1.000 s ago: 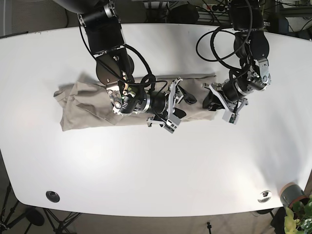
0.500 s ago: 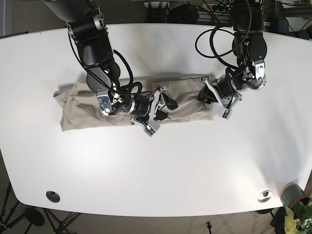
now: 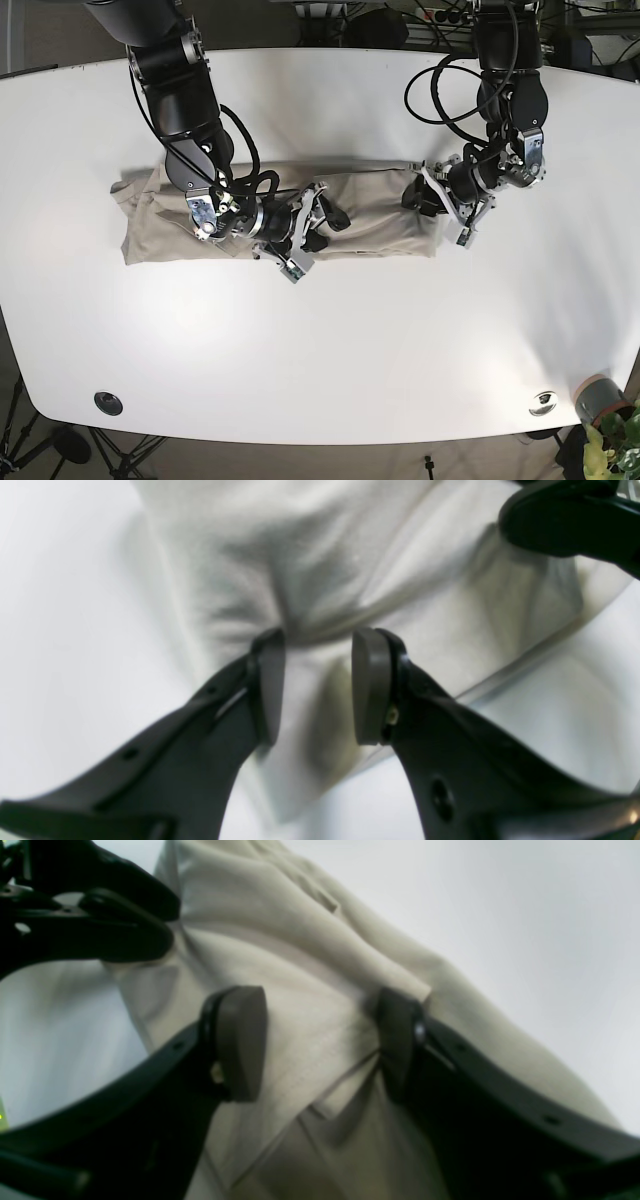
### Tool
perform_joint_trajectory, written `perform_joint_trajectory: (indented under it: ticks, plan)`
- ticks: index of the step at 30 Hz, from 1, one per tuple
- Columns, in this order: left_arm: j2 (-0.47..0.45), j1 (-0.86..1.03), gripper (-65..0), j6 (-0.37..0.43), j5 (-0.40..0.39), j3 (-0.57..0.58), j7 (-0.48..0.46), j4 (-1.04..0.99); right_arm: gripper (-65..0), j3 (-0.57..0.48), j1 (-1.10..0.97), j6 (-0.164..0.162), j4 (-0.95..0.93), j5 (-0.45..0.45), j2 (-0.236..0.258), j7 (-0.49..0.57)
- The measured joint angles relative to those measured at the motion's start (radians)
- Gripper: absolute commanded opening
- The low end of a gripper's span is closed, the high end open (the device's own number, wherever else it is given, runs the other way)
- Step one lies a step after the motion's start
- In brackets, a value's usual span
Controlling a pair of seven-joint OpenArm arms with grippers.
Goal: Fold the T-shirt properly
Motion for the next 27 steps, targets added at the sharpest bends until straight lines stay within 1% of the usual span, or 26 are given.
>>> perform_joint_trajectory:
  ticks: [2, 4, 7, 8, 11, 13, 15, 17, 18, 20, 21, 24, 27]
  plan:
    - [0.0, 0.004, -43.6, 0.003, 0.0, -0.001, 0.0, 0.036, -30.8, 0.009, -0.008, 0.001, 0.04, 0.015, 0.0, -0.021]
    - [0.003, 0.004, -43.6, 0.003, 0.001, -0.002, 0.001, 0.08, -30.8, 0.058, -0.017, 0.003, 0.087, 0.056, -0.004, -0.06]
    - [0.005, 0.002, -43.6, 0.003, -0.005, -0.002, 0.0, 0.15, -30.8, 0.164, -0.018, 0.005, 0.156, 0.087, -0.008, -0.143]
    - [0.005, 0.0, -43.6, 0.003, -0.006, -0.002, -0.003, 0.164, -30.8, 0.192, -0.018, 0.003, 0.172, 0.092, -0.004, -0.153]
    - [0.005, -0.003, -43.8, 0.003, -0.006, -0.002, -0.004, 0.195, -30.8, 0.338, -0.025, 0.002, 0.245, 0.114, 0.005, -0.223]
    - [0.006, -0.002, -43.8, 0.003, -0.002, -0.002, -0.003, 0.195, -30.8, 0.405, -0.03, 0.002, 0.269, 0.127, 0.011, -0.264]
    - [0.007, 0.0, -43.9, 0.003, -0.001, -0.002, 0.0, 0.194, -30.6, 0.474, -0.032, 0.001, 0.287, 0.142, 0.029, -0.307]
    - [0.007, 0.0, -43.9, 0.003, 0.003, -0.002, 0.0, 0.193, -30.4, 0.552, -0.032, 0.004, 0.293, 0.176, 0.038, -0.349]
    - [0.007, -0.003, -43.9, 0.003, 0.002, -0.002, -0.001, 0.19, -30.4, 0.587, -0.032, 0.002, 0.293, 0.188, 0.048, -0.351]
    - [0.007, -0.006, -43.9, 0.003, 0.001, -0.002, -0.004, 0.168, -30.3, 0.673, -0.03, 0.004, 0.293, 0.211, 0.072, -0.386]
    - [0.007, -0.011, -43.9, 0.003, 0.0, -0.002, -0.005, 0.151, -30.3, 0.707, -0.029, -0.002, 0.292, 0.211, 0.085, -0.397]
    - [0.007, -0.035, -43.9, 0.005, 0.005, -0.002, 0.001, 0.076, -30.3, 0.792, -0.031, -0.003, 0.292, 0.209, 0.132, -0.423]
    - [0.007, -0.063, -44.0, 0.007, 0.005, -0.002, 0.0, 0.012, -30.3, 0.846, -0.027, -0.003, 0.267, 0.214, 0.163, -0.433]
